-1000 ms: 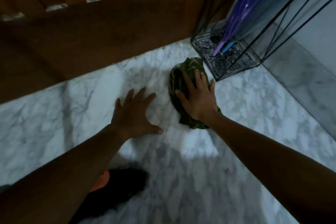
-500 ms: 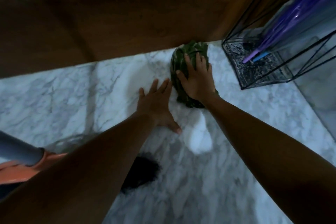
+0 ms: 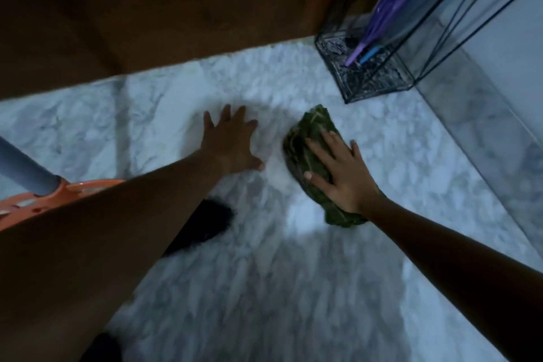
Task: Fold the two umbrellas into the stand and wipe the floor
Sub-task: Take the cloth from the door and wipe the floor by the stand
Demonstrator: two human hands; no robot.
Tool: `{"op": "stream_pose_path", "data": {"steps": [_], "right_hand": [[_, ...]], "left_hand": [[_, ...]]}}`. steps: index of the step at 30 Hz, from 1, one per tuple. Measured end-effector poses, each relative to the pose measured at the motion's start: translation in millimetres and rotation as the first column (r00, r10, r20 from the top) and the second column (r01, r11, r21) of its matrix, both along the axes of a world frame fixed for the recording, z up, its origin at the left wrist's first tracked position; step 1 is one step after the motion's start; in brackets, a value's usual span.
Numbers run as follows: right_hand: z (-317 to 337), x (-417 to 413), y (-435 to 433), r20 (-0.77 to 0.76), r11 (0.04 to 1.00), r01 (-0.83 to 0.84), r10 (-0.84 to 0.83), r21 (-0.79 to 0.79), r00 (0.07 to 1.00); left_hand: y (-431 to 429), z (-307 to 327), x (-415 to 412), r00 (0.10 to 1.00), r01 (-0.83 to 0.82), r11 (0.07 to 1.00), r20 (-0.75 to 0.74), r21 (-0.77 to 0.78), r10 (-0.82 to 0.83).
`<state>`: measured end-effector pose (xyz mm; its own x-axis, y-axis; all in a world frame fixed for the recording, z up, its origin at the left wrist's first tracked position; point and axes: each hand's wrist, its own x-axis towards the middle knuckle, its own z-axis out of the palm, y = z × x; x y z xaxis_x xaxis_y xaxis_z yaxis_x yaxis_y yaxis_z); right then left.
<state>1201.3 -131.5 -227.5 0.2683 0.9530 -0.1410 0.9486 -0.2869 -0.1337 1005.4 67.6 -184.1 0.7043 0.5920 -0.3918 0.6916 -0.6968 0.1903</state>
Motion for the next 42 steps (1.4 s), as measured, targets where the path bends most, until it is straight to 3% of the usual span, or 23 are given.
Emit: {"op": "stream_pose_path", "data": {"steps": [3, 7, 10, 12, 17, 23, 26, 29, 32, 37, 42], "right_hand": [[0.3, 23.3, -50.0, 0.014, 0.957, 0.291, -0.291, 0.003, 0.957], [2.5, 32.0, -101.4, 0.008, 0.741, 0.671, -0.671, 0.003, 0.741], [3.4, 15.7, -113.5, 0.01, 0.607, 0.794, -0.794, 0.002, 0.607], [2.3, -3.9, -113.9, 0.007, 0.577, 0.817, -0.817, 0.021, 0.577], [-2.2, -56.6, -107.6, 0.042, 0.7, 0.714, -0.715, 0.035, 0.698], [0.1, -102.7, -81.0, 0.0, 0.904, 0.426, -0.427, 0.038, 0.904], [3.4, -108.0, -60.1, -0.036, 0.98, 0.197, -0.196, 0.011, 0.98], [4.6, -92.8, -37.7, -0.022, 1.0, 0.022, -0.022, -0.003, 1.0], [3.8, -80.2, -8.9, 0.0, 1.0, 0.027, -0.027, 0.006, 1.0], [-2.9, -89.8, 63.1, -0.04, 0.964, 0.264, -0.263, 0.018, 0.964], [-7.7, -85.6, 121.4, -0.013, 0.999, 0.033, -0.033, 0.018, 0.999]], "left_hand": [[-30.3, 2.4, 14.3, 0.988, 0.135, 0.99, 0.073, -0.03, -0.133], [-82.1, -3.1, 31.2, 0.923, 0.384, 0.921, 0.031, -0.072, -0.383], [-84.7, -2.2, 37.6, 0.905, 0.423, 0.906, -0.033, -0.025, -0.424], [-80.9, -1.0, 38.0, 0.893, 0.447, 0.894, -0.061, -0.015, -0.447], [-82.1, -2.8, 34.6, 0.898, 0.436, 0.898, -0.029, -0.065, -0.438], [-70.1, 2.8, 29.4, 0.918, 0.395, 0.886, 0.09, -0.242, -0.385], [-54.2, 9.4, 20.9, 0.924, 0.37, 0.909, -0.027, -0.19, -0.382], [-33.9, 15.2, 6.8, 0.943, 0.218, 0.973, -0.238, -0.081, -0.231], [-15.0, 17.9, -7.2, 0.936, 0.146, 0.989, -0.328, 0.028, -0.129], [-0.4, 7.8, -19.0, 0.967, 0.021, 0.999, -0.252, -0.038, -0.03], [13.0, 6.4, -19.4, 0.981, 0.079, 0.996, -0.177, 0.031, -0.072]]}}
